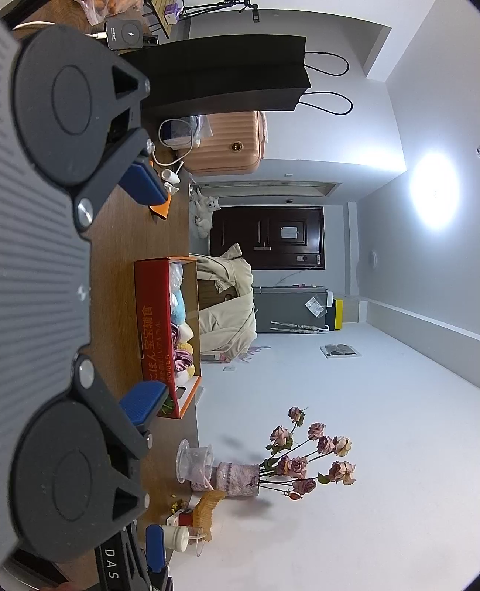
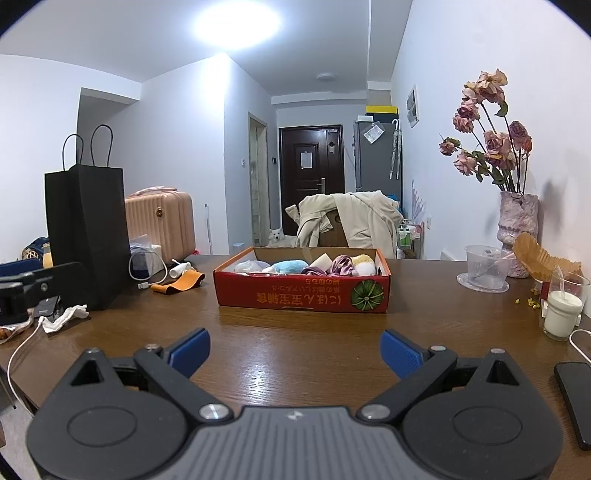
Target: Organize soft objects
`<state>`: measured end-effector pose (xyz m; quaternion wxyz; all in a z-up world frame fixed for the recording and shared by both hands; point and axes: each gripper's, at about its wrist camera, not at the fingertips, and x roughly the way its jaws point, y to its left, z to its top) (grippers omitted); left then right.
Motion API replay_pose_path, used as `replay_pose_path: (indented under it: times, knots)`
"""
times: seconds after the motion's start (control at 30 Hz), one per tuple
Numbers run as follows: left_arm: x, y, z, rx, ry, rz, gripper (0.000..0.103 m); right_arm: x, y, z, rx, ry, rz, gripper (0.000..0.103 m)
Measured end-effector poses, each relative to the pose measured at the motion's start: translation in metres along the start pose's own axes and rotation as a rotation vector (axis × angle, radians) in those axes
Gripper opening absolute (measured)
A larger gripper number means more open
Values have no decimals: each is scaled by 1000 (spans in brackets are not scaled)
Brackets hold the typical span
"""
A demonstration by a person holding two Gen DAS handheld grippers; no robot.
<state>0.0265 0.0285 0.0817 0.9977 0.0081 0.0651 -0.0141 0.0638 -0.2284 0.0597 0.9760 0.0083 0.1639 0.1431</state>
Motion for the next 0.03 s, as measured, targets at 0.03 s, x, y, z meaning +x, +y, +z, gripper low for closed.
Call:
replay_pose_path:
  times: [0.03]
  knots:
    - [-1,1,0,-4,-4,5,103,0,0,0,0,-1,0,99]
